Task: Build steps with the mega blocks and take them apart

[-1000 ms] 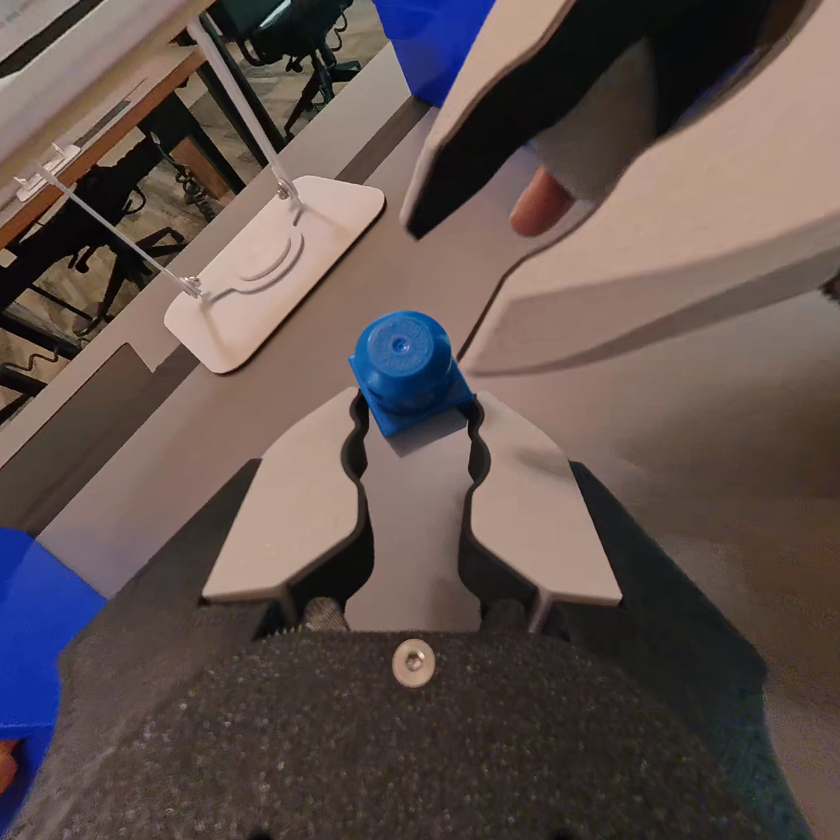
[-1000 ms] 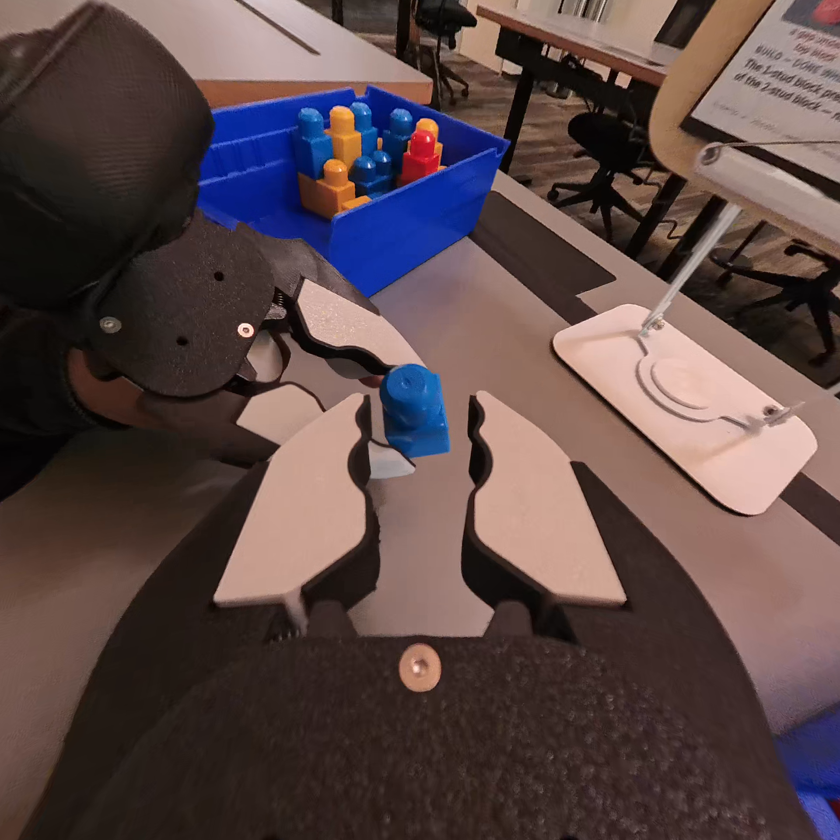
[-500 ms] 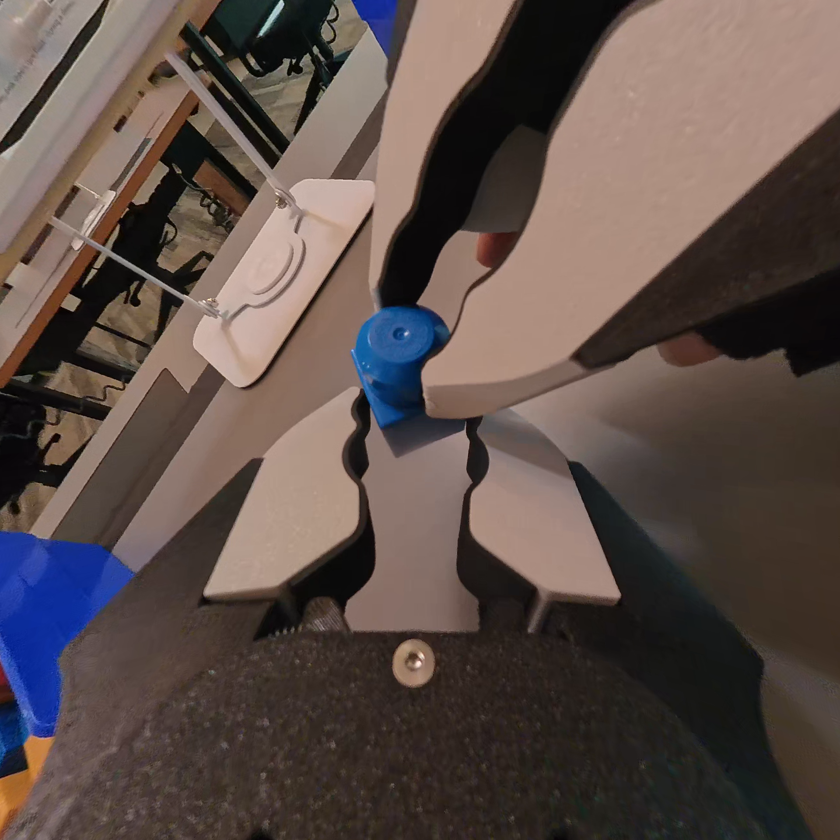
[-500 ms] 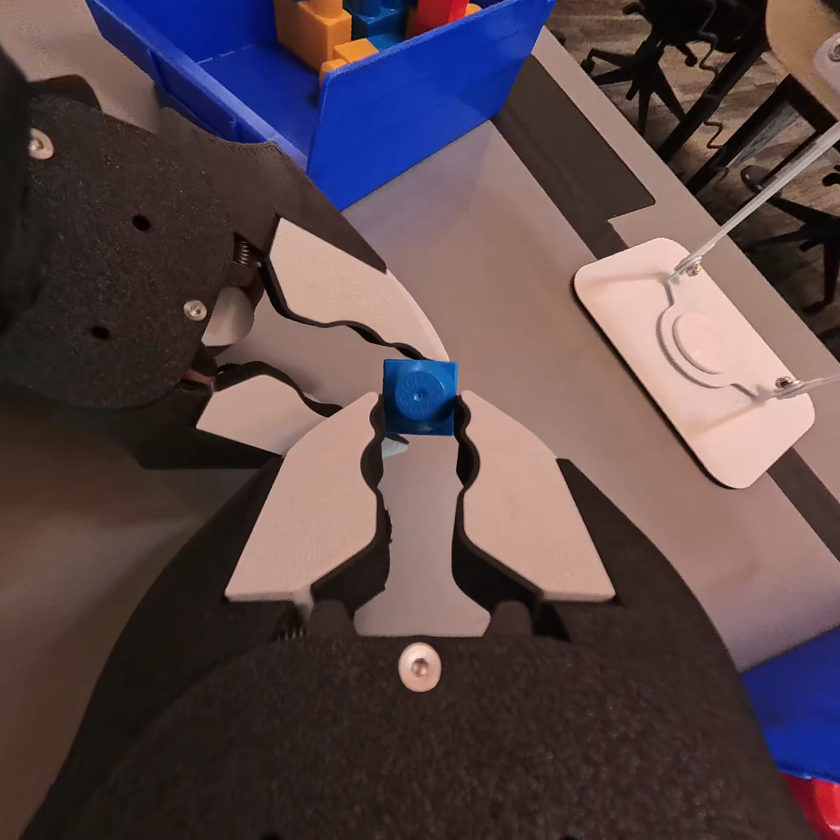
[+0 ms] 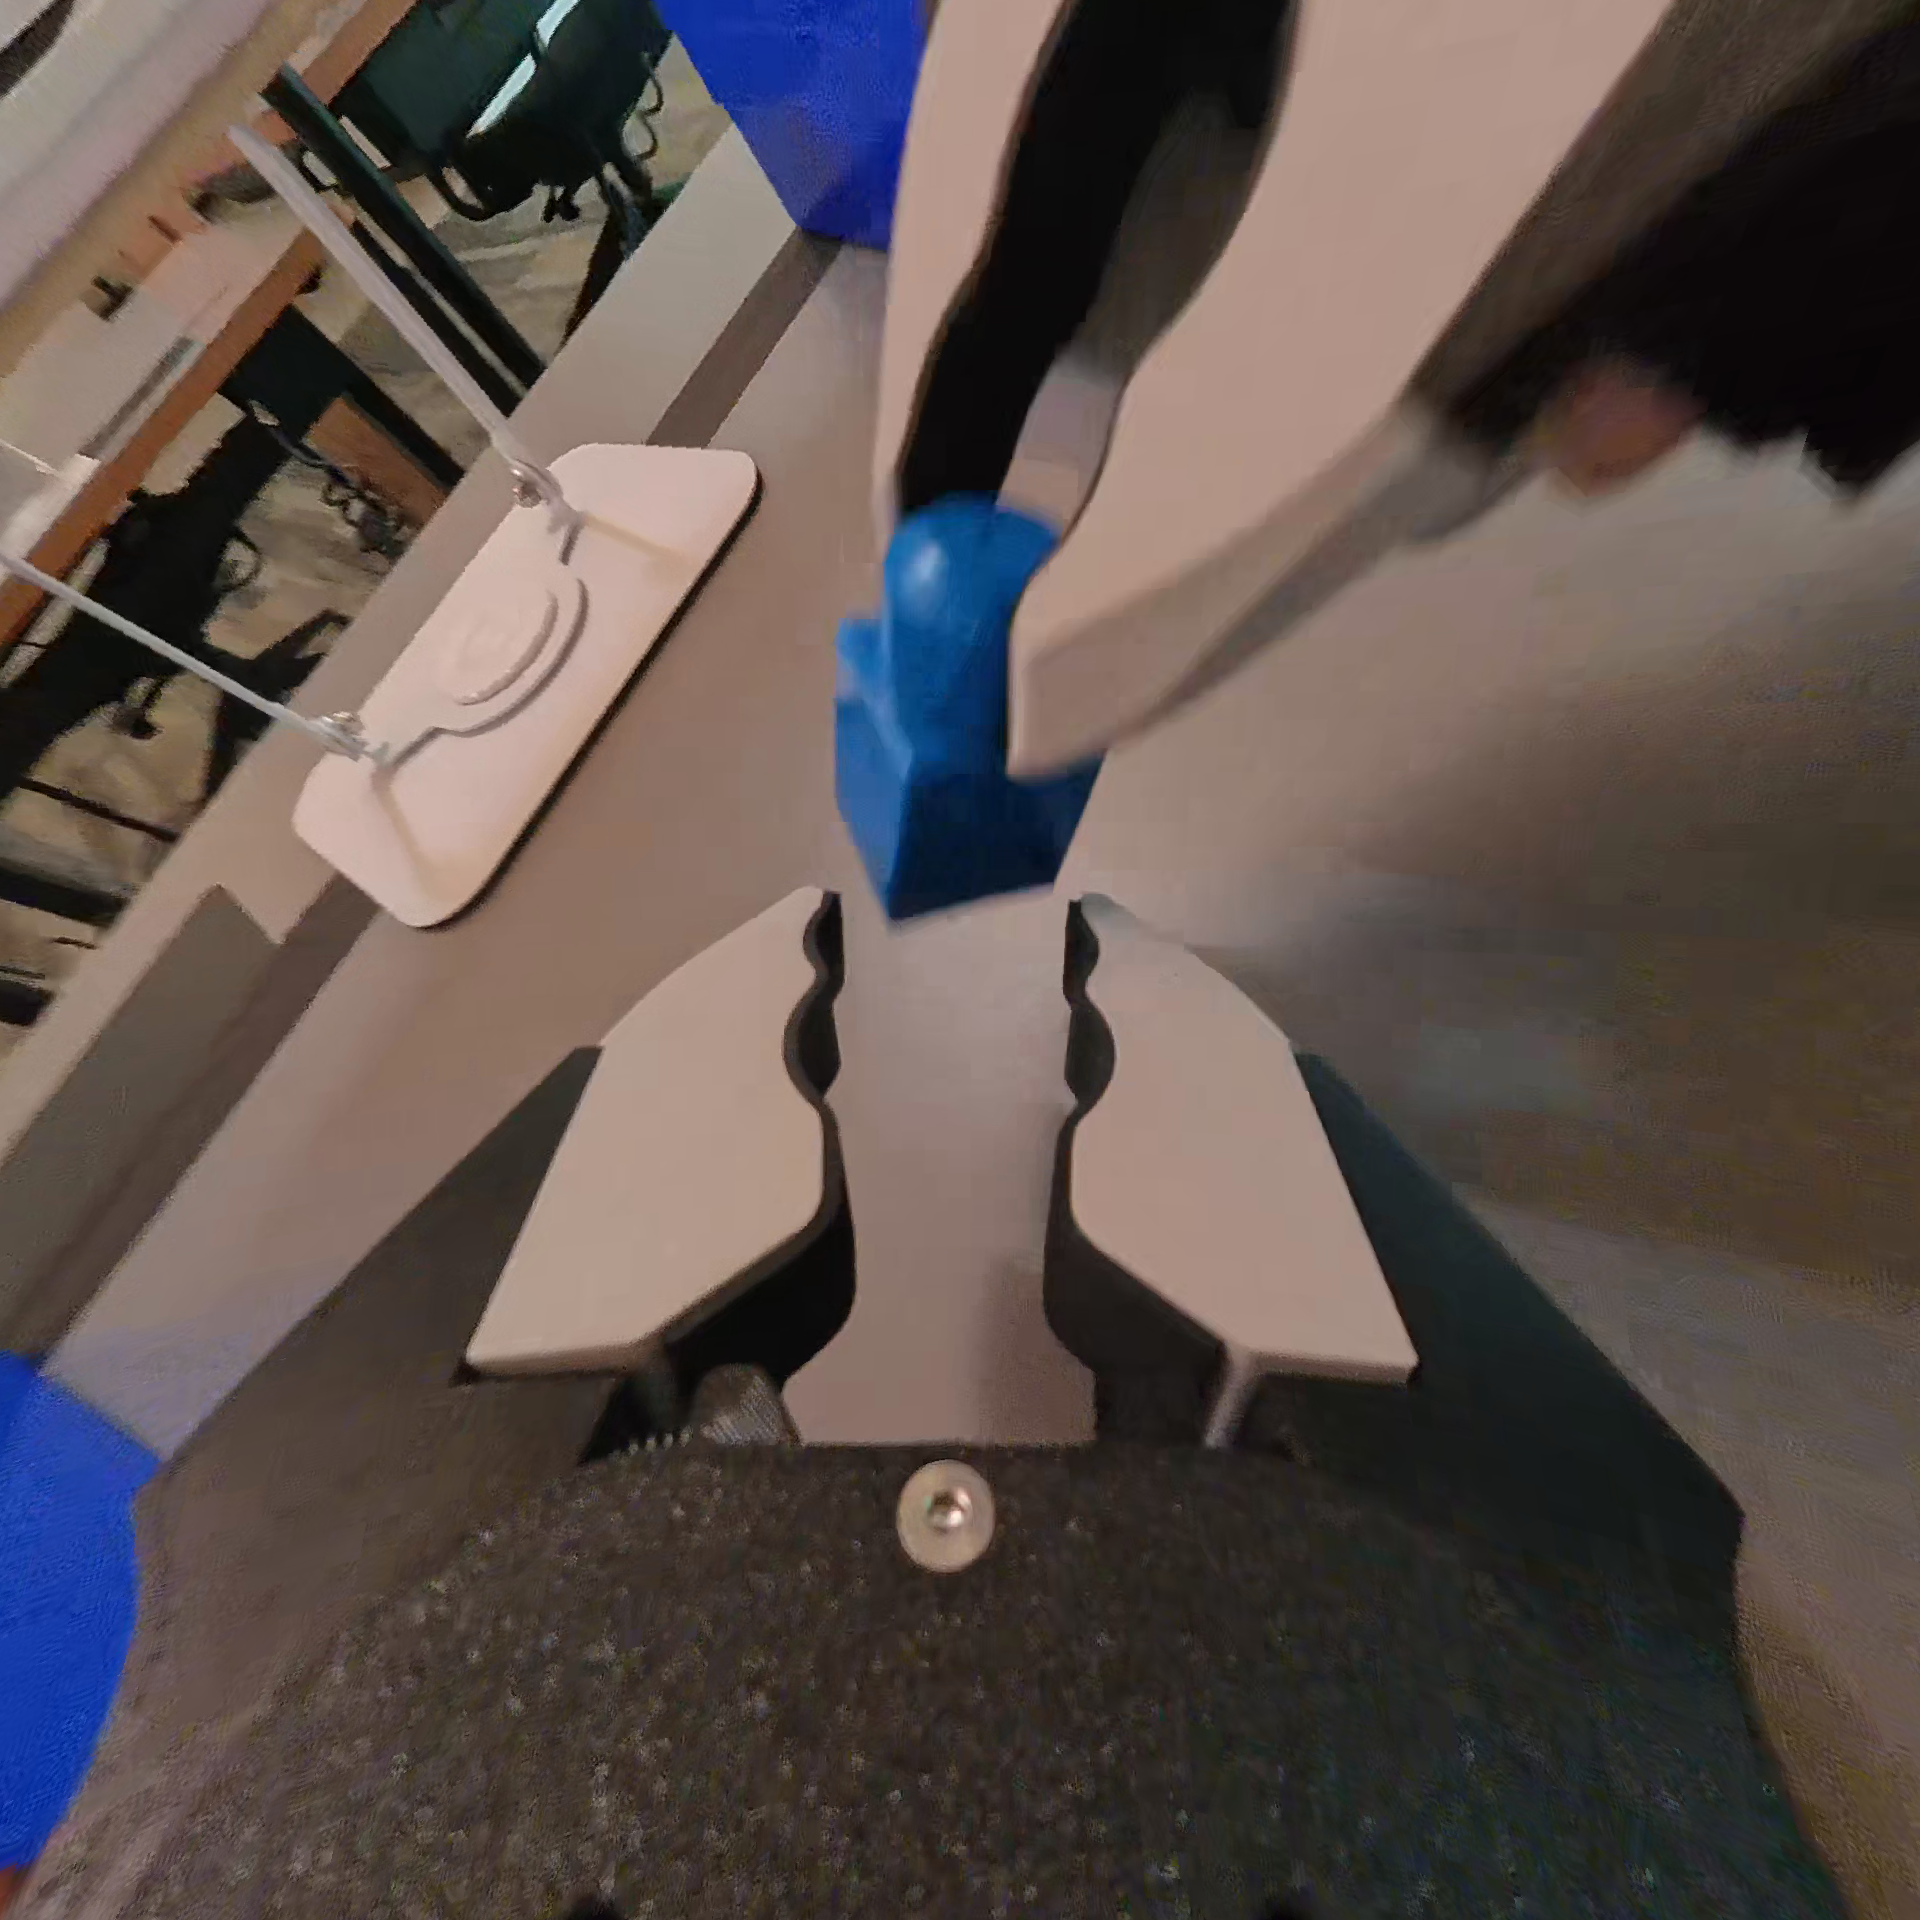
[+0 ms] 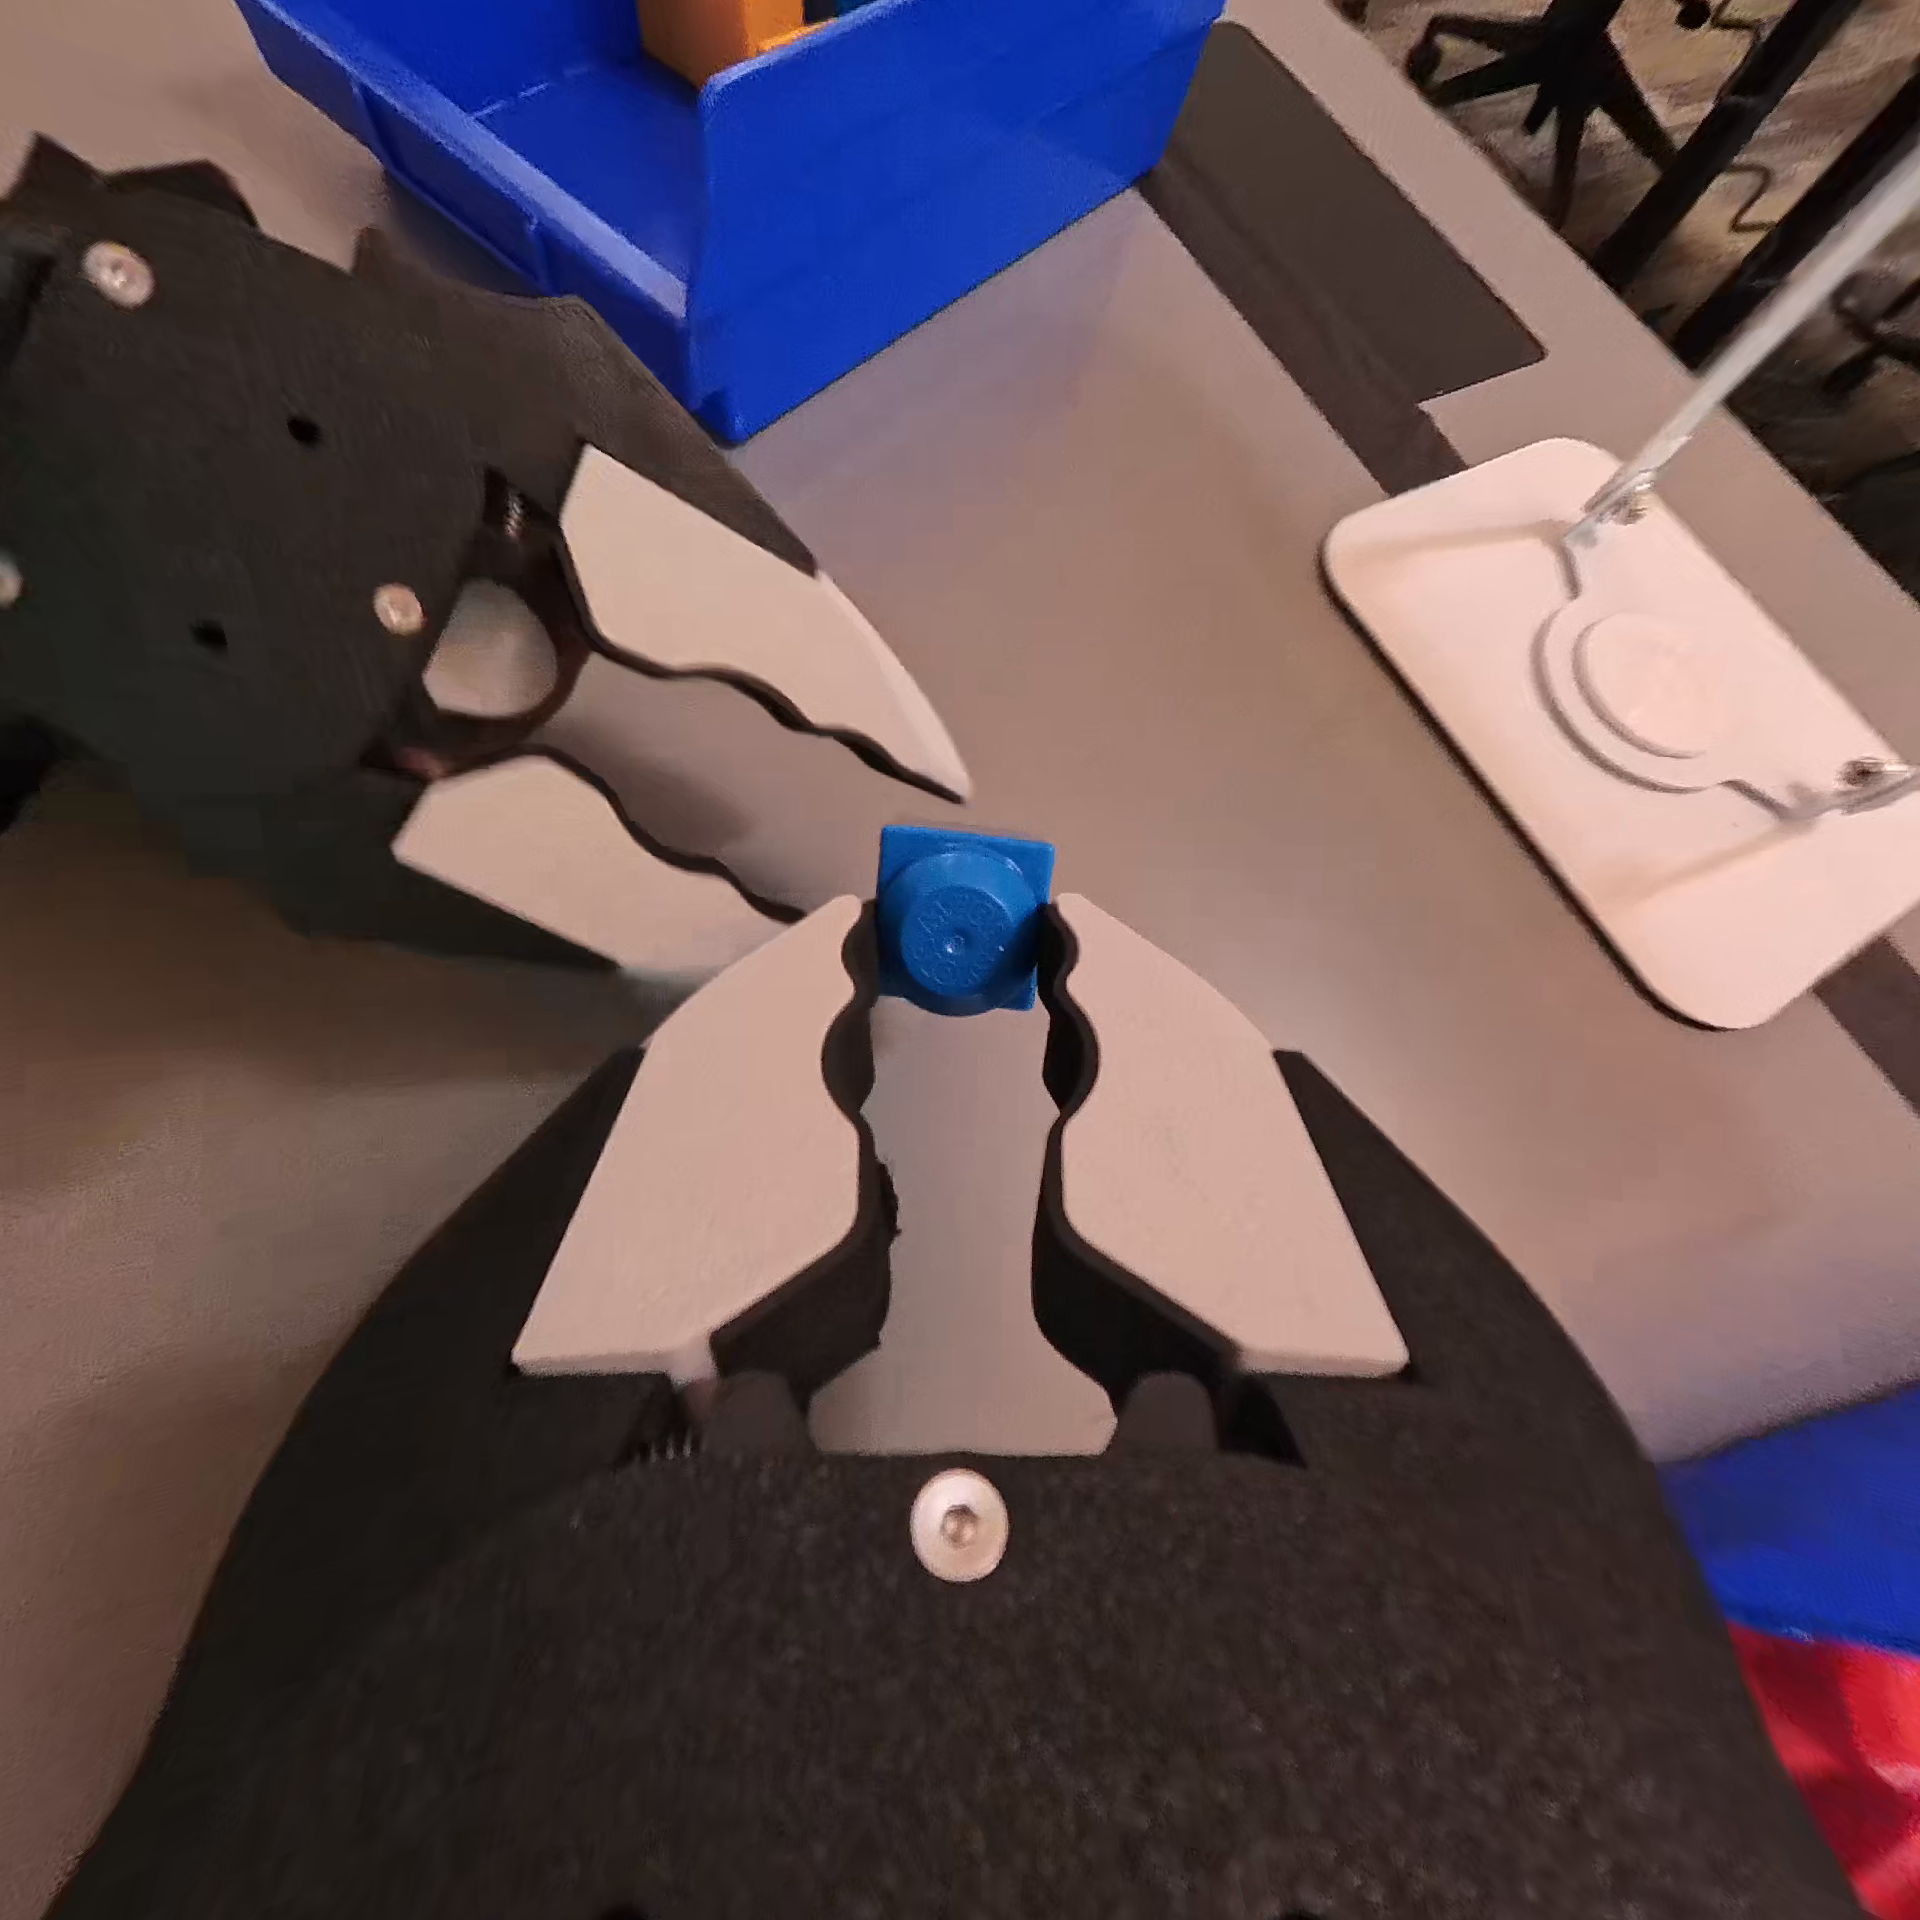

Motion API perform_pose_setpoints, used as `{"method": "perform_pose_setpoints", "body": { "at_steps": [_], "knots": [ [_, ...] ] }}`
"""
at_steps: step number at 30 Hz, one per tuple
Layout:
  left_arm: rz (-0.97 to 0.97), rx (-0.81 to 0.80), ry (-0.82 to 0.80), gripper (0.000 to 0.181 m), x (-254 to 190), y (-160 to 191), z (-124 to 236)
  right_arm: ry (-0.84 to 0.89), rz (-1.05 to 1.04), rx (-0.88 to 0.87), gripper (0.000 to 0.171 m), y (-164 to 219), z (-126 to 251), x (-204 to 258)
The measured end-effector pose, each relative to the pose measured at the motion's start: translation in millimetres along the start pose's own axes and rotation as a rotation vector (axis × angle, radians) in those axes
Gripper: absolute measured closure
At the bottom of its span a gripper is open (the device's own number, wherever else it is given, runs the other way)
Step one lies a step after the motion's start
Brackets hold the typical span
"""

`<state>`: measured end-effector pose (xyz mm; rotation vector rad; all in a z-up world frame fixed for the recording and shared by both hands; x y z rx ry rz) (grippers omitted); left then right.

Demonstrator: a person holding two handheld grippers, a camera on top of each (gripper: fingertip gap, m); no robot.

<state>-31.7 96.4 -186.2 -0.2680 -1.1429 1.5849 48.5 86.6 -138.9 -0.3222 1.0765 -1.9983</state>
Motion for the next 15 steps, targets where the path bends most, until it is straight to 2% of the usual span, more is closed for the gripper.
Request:
{"method": "perform_pose_setpoints", "body": {
  "at_steps": [5, 6, 7, 8, 12, 15],
  "knots": [
    [0.242, -0.125, 0.087, 0.15, 18, 2, 7, 0.056, 0.058, -0.037, 0.142, -11, 76, -60],
    [0.271, -0.158, 0.093, 0.157, 22, 0, 10, 0.093, 0.081, -0.026, 0.142, -13, 93, -77],
    [0.29, -0.194, 0.103, 0.171, 24, -2, 13, 0.127, 0.105, -0.005, 0.142, -14, 111, -94],
    [0.307, -0.232, 0.114, 0.181, 26, -4, 17, 0.155, 0.123, 0.032, 0.142, -13, 126, -111],
    [0.364, -0.303, 0.12, 0.181, 35, -8, 24, 0.206, 0.196, 0.237, 0.142, 12, 168, -169],
    [0.39, -0.323, 0.113, 0.181, 39, -7, 27, 0.15, 0.199, 0.386, 0.142, 50, 174, -194]
  ]
}}
Point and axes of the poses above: each gripper's, where its closed fingertips meet, z back along the fingers, y out of its underside, x = y × z across the jaws, the point moved 5 cm from there along z, back along the fingers, and after that the axes turned 1 degree about y, right-handed, at the moved point
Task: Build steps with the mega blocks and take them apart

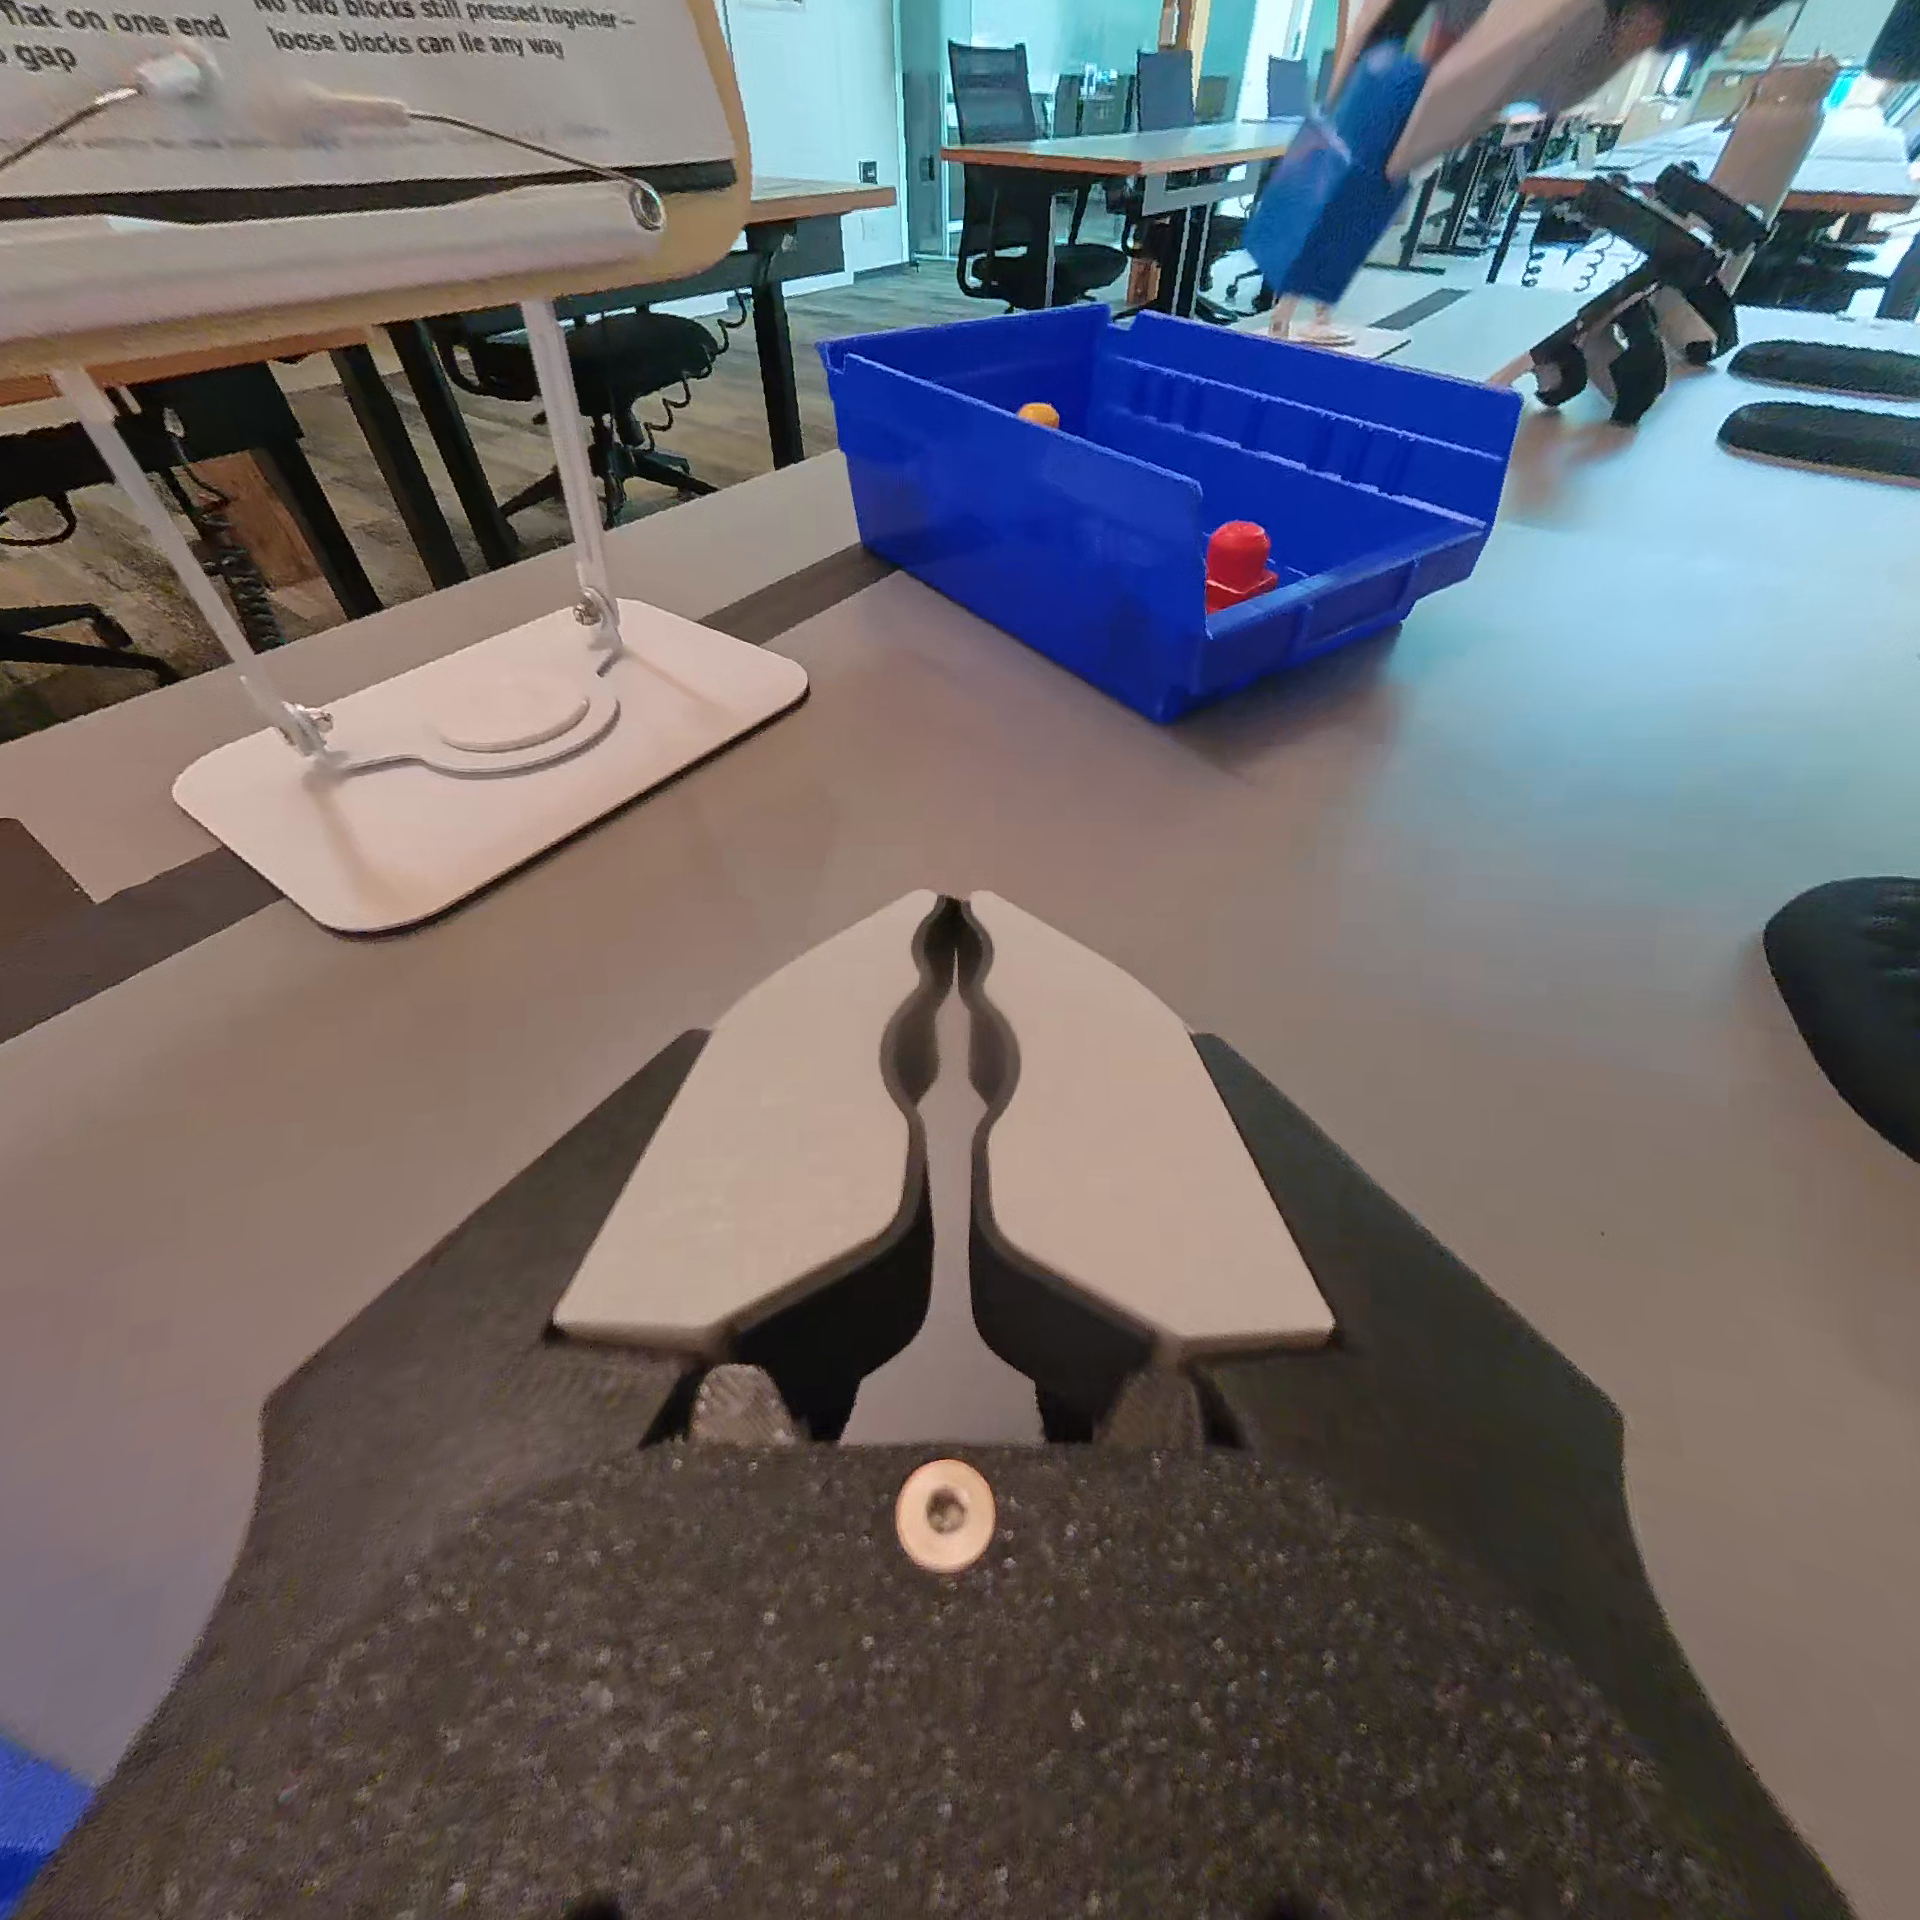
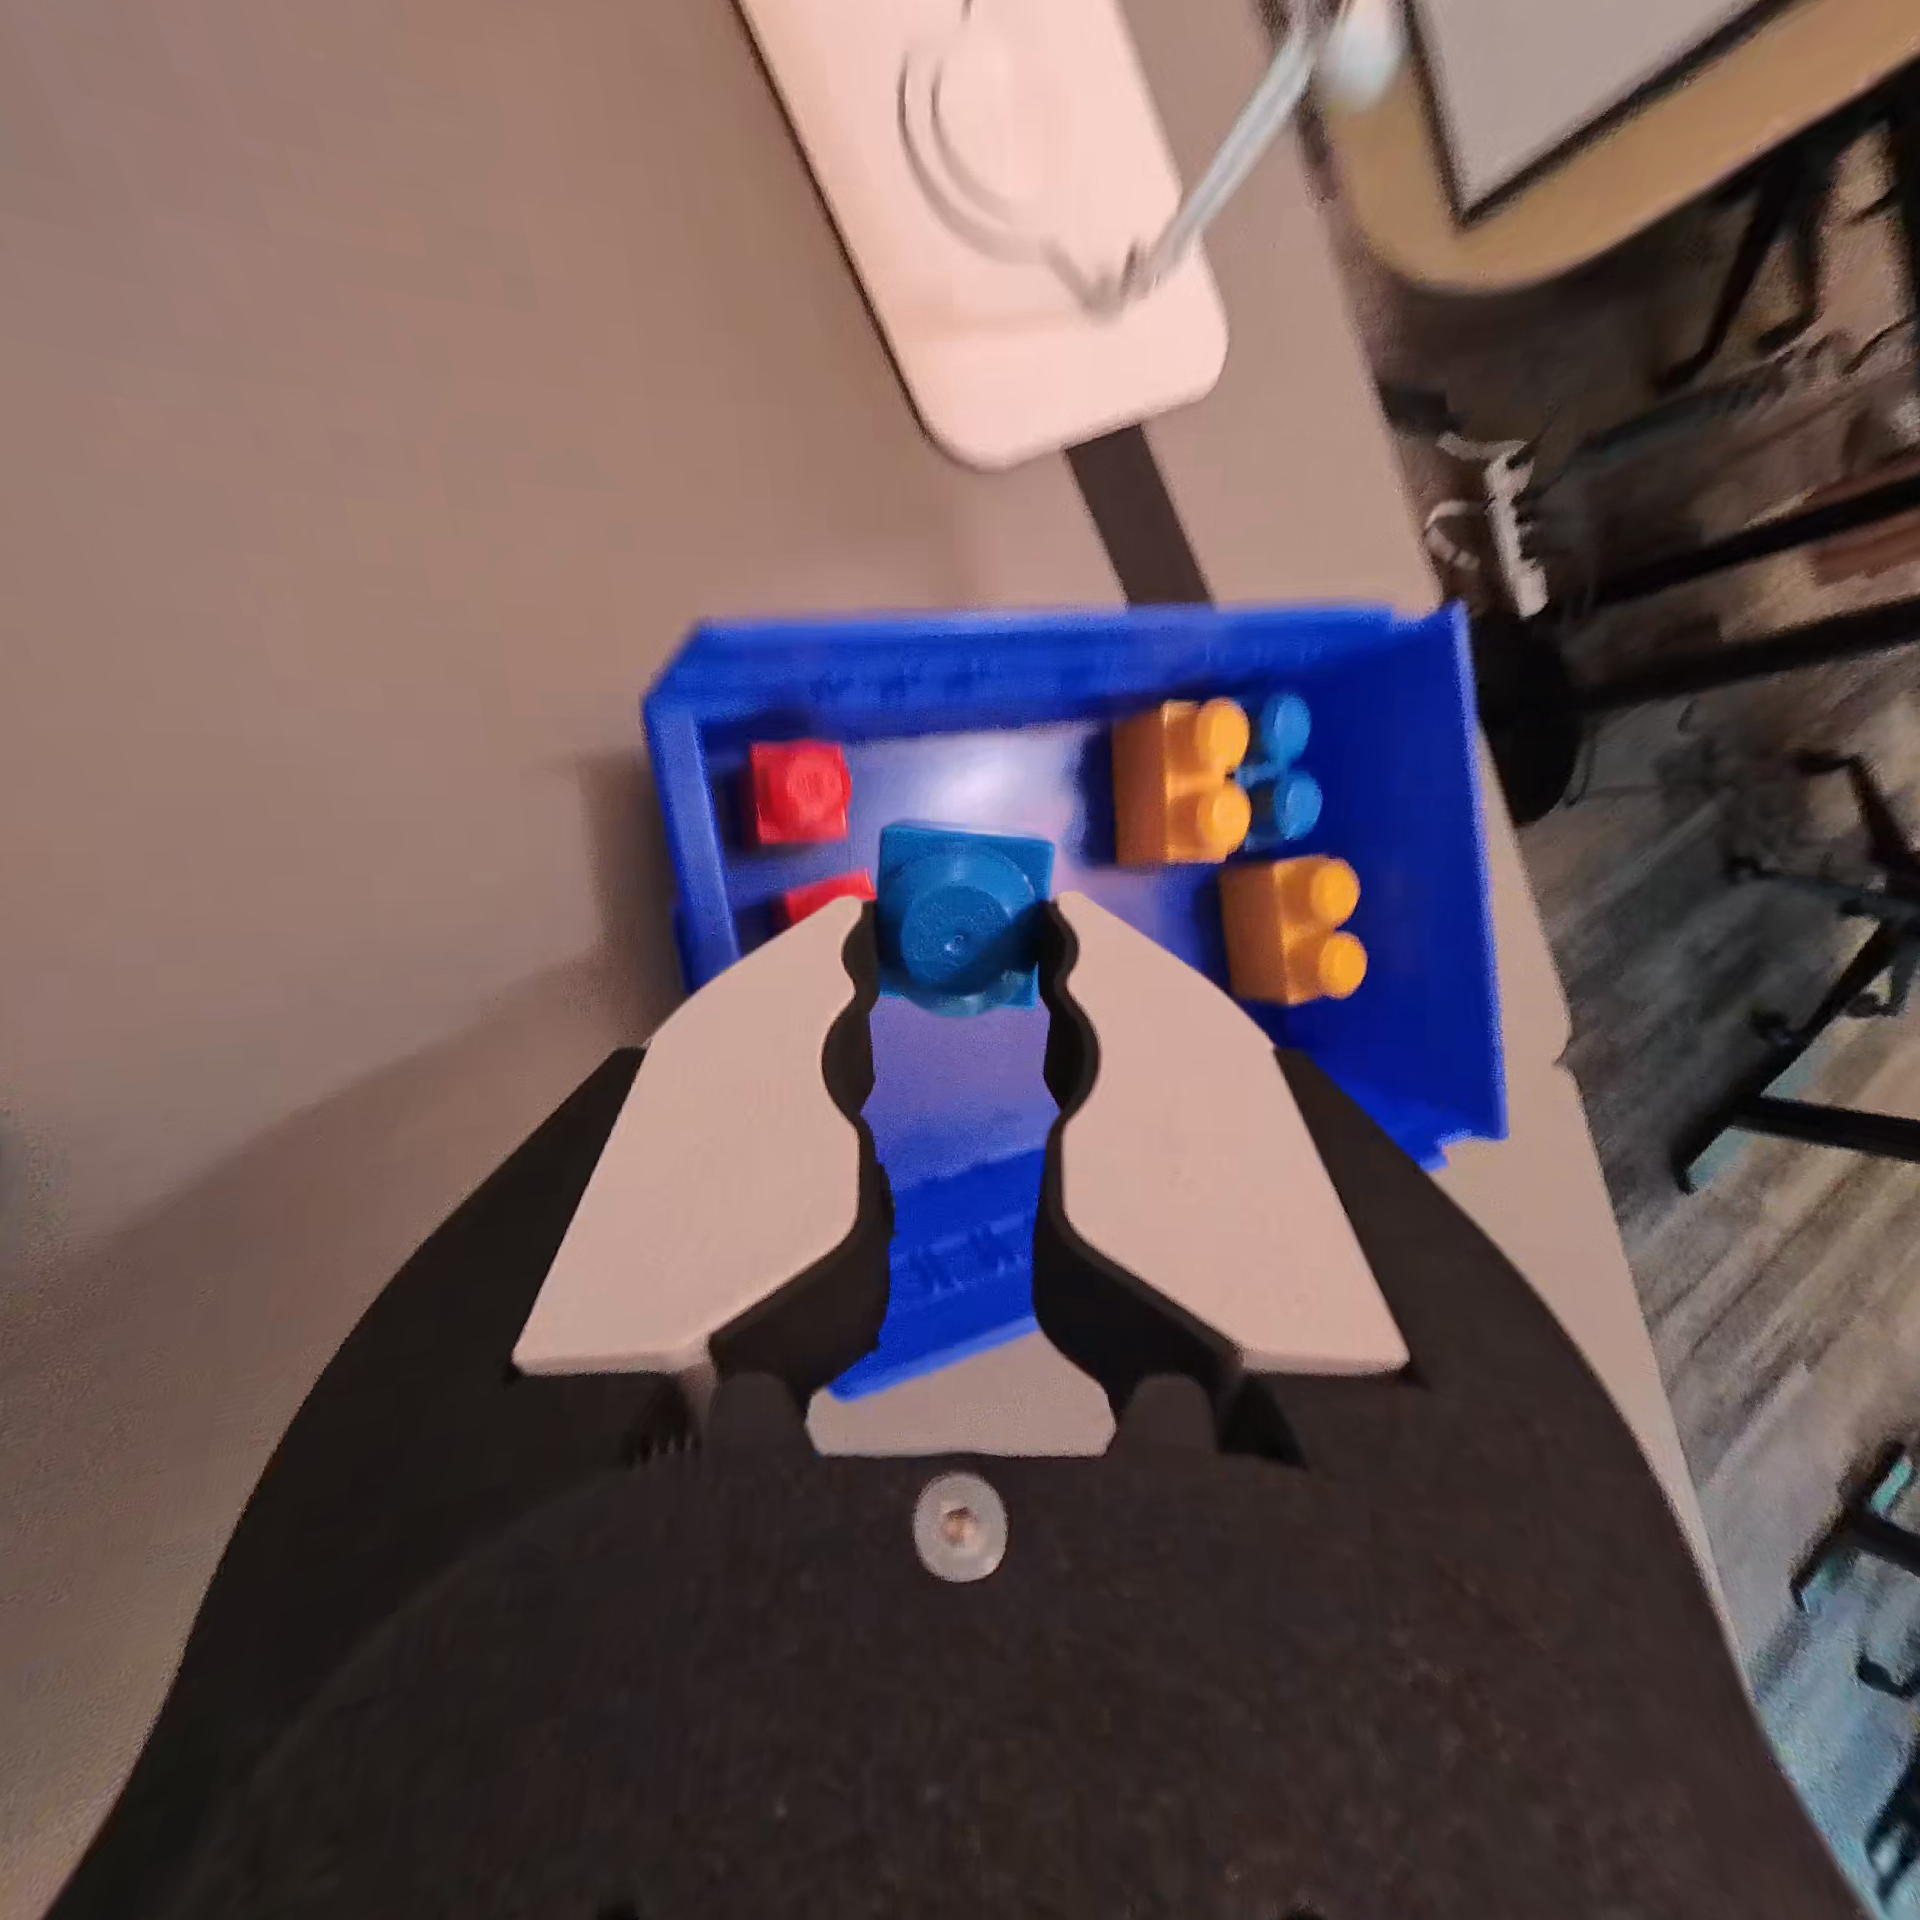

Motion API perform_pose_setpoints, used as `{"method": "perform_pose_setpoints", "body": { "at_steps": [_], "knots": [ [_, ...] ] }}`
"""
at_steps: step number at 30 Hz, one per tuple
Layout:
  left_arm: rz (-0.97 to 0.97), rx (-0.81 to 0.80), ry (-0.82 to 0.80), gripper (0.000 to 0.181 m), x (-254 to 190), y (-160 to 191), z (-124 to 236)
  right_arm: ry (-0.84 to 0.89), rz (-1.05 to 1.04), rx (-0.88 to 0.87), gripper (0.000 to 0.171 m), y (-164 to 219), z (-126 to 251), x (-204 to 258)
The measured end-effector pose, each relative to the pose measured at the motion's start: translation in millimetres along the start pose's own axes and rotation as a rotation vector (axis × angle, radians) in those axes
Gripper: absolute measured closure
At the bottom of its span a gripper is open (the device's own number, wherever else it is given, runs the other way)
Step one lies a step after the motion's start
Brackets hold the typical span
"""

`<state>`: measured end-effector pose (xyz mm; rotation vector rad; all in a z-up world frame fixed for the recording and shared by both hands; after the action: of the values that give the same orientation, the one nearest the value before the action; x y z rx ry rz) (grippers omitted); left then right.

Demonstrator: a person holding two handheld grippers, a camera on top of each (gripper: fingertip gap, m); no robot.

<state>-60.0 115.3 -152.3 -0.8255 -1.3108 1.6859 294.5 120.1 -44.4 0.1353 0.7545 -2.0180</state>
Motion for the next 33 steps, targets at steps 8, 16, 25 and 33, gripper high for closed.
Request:
{"method": "perform_pose_setpoints", "body": {
  "at_steps": [8, 16, 25, 33],
  "knots": [
    [-0.027, 0.034, -0.017, 0.181, 4, 6, -1, -0.174, 0.019, 0.212, 0.142, 64, -58, 9],
    [-0.052, 0.07, -0.015, 0.181, 4, 13, -5, -0.253, -0.01, 0.312, 0.141, 73, -89, 19],
    [-0.062, 0.095, -0.01, 0.181, 4, 17, -6, -0.301, -0.021, 0.245, 0.142, 68, -105, 25],
    [-0.061, 0.098, -0.019, 0.181, 4, 18, -6, -0.327, -0.051, 0.212, 0.141, 66, -109, 32]
  ]
}}
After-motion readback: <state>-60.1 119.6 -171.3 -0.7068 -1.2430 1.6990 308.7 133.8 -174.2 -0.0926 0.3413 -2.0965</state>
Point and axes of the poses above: each gripper's, where its closed fingertips meet, z back along the fingers, y out of its underside, x = y × z across the jaws, the point moved 5 cm from there along z, back along the fingers, and after that the axes turned 1 degree about y, right-handed, at the moved point
